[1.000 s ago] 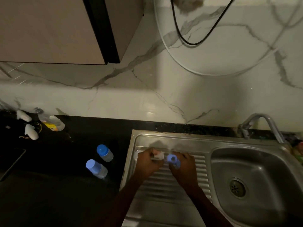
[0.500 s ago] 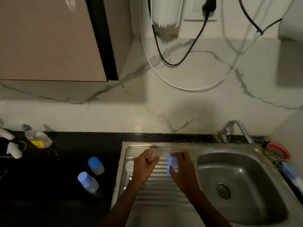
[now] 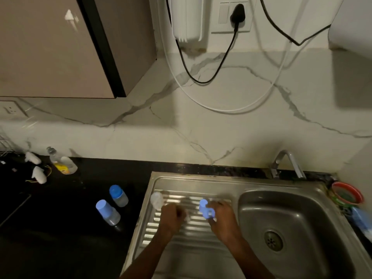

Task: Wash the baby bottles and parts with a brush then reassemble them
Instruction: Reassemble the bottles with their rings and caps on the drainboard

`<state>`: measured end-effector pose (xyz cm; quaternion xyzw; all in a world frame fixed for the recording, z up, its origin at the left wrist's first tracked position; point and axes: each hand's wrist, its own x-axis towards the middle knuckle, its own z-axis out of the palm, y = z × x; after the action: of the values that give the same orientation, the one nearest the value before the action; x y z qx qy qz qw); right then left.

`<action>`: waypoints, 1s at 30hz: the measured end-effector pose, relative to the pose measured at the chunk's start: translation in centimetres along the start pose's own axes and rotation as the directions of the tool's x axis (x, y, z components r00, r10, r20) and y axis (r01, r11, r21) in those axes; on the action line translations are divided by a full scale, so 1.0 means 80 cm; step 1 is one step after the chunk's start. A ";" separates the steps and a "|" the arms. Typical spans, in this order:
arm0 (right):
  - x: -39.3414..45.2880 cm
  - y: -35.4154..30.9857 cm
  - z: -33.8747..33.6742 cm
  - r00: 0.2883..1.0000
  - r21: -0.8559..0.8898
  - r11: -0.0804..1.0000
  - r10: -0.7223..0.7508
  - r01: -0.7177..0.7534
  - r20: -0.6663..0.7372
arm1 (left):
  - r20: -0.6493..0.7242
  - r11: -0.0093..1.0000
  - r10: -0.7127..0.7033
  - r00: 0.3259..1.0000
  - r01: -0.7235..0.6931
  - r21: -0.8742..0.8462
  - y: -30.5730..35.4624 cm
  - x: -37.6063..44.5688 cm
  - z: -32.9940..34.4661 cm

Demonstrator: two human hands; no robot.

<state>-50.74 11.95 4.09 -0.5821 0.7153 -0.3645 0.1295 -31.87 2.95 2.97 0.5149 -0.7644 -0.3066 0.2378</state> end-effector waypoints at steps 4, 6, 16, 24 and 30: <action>-0.006 0.007 -0.013 0.997 0.053 0.998 0.035 -0.031 -0.068 | -0.083 0.959 -0.046 0.996 0.021 -0.283 0.028 -0.013 0.001; 0.001 -0.028 -0.046 0.974 0.093 0.993 -0.044 0.066 -0.221 | -0.197 0.903 0.016 0.980 -0.099 -0.417 0.068 -0.013 -0.016; -0.047 0.019 0.002 0.994 0.002 0.994 0.106 -0.106 0.024 | -0.131 0.977 -0.067 0.989 0.039 -0.210 -0.013 -0.039 0.046; -0.060 -0.025 0.012 0.982 0.321 0.932 0.188 -0.168 -0.033 | -0.125 0.926 -0.065 0.990 0.013 -0.378 0.032 -0.070 0.034; -0.057 -0.027 0.012 0.984 0.326 0.930 0.179 -0.167 -0.007 | -0.027 0.919 -0.039 0.999 0.025 -0.393 0.023 -0.068 0.028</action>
<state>-47.21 15.69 3.80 -0.4807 0.6964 -0.4749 0.2418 -32.66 9.05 2.44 0.4743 -0.6748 -0.4484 0.3443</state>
